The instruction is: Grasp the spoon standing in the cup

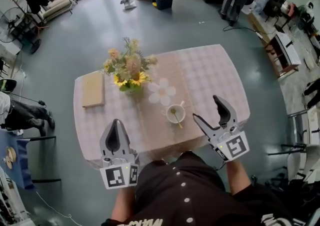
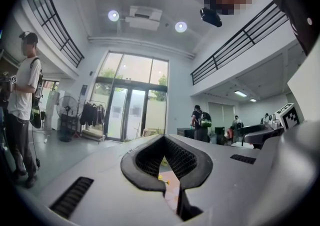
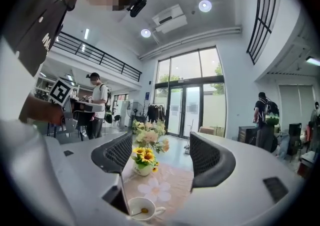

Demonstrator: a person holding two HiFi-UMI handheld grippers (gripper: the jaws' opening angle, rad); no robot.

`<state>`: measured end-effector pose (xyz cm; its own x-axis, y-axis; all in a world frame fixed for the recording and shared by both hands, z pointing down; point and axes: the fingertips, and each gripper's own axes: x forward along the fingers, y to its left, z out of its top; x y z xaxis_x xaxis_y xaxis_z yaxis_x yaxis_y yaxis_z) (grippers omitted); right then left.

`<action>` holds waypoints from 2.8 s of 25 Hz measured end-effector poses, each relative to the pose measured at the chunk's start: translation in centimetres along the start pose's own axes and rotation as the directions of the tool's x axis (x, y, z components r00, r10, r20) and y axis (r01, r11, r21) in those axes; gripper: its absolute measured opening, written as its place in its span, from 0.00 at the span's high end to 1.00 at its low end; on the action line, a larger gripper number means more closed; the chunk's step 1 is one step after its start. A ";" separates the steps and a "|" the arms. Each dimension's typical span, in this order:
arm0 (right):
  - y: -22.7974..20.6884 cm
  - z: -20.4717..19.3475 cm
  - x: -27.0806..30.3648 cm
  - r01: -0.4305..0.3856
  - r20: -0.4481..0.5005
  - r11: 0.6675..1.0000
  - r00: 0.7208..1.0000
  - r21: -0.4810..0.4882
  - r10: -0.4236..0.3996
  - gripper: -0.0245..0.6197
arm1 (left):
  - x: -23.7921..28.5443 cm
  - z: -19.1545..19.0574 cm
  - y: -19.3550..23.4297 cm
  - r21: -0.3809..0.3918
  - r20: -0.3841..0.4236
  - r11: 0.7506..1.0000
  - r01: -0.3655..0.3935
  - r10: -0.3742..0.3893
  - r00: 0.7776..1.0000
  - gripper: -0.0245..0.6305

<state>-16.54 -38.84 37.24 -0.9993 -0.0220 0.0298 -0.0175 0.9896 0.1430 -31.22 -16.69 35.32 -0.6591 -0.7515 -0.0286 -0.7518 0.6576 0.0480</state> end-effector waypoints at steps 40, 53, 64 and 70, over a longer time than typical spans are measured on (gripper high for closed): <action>10.7 -28.6 1.2 -0.692 -0.564 0.604 0.702 -0.395 0.434 0.62 | -2.1 -9.4 -3.2 0.006 -0.246 0.989 -0.149 0.146 0.958 0.94; 10.2 -30.3 1.9 -0.673 -0.574 0.529 0.731 -0.517 0.369 0.90 | -2.4 -10.0 -3.2 -0.004 -0.260 0.987 -0.160 0.154 0.953 0.94; 10.3 -29.8 2.1 -0.656 -0.559 0.527 0.748 -0.540 0.359 0.95 | -2.4 -10.0 -3.2 -0.003 -0.257 0.988 -0.156 0.150 0.955 0.94; 10.1 -28.5 2.5 -0.641 -0.545 0.553 0.760 -0.533 0.355 0.95 | -2.4 -9.4 -2.9 -0.001 -0.240 0.988 -0.154 0.149 0.959 0.94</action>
<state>-18.30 -32.96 67.00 -0.7476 0.2565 0.6126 0.6478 0.4851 0.5874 -27.31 -17.34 44.60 -0.7402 -0.6355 0.2196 -0.6415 0.7653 0.0527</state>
